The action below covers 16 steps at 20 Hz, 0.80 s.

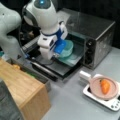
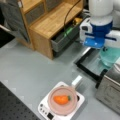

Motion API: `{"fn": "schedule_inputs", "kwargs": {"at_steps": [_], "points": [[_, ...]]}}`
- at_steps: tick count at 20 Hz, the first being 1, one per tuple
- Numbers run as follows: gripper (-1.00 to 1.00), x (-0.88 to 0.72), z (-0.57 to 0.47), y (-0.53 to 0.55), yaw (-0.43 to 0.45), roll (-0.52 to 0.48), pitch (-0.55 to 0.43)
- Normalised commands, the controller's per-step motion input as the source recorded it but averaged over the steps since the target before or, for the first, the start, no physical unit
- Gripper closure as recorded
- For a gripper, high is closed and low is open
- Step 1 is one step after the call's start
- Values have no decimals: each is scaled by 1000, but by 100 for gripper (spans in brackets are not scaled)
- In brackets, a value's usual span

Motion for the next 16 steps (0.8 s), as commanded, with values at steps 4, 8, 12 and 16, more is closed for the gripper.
{"fn": "schedule_inputs", "kwargs": {"at_steps": [4, 8, 12, 16], "points": [[-100, -93, -94, 71, -149, 101, -122], [-100, -76, -88, 36, -138, 94, -117], [-100, -41, -65, 12, -143, 69, -99], [-100, 43, 45, -39, -181, -27, -37]]}}
